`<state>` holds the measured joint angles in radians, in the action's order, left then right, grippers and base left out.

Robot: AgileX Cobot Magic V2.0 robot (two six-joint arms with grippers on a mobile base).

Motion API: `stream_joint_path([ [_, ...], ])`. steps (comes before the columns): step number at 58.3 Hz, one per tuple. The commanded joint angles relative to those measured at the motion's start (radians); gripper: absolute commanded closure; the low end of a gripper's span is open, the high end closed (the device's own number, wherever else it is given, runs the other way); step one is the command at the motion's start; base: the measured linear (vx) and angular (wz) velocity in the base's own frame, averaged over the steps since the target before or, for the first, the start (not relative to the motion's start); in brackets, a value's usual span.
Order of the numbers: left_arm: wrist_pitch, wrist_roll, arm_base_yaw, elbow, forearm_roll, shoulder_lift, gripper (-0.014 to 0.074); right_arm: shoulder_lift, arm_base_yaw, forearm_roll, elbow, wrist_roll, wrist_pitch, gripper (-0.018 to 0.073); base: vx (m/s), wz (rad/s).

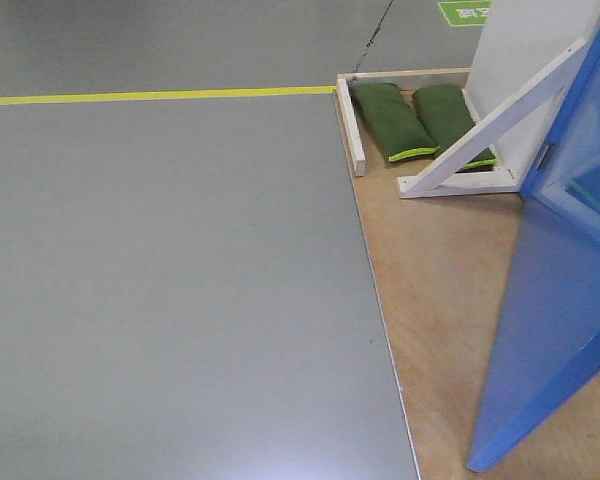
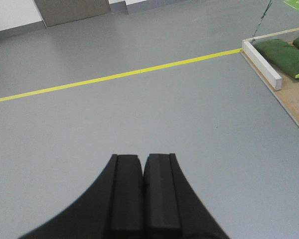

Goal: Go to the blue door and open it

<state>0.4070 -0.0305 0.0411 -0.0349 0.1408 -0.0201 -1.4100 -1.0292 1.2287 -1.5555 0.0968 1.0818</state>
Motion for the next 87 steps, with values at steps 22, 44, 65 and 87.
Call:
stream_joint_path([
  [22,-0.077,0.002,0.001,0.004,0.002,-0.008,0.0526,0.029,0.264,0.120,-0.028,0.017,-0.211,0.0570,0.00,0.00],
  [44,-0.077,0.002,0.001,0.004,0.002,-0.008,0.0526,0.012,0.414,0.124,-0.028,0.017,-0.212,0.0570,0.00,-0.02],
  [65,-0.077,0.002,0.001,0.004,0.002,-0.008,0.0526,-0.016,0.429,0.242,-0.028,0.017,-0.278,0.0570,0.00,0.01],
  [87,-0.077,0.002,0.001,0.004,0.002,-0.008,0.0526,-0.077,0.579,0.244,-0.028,0.017,-0.511,0.0570,0.00,0.00],
])
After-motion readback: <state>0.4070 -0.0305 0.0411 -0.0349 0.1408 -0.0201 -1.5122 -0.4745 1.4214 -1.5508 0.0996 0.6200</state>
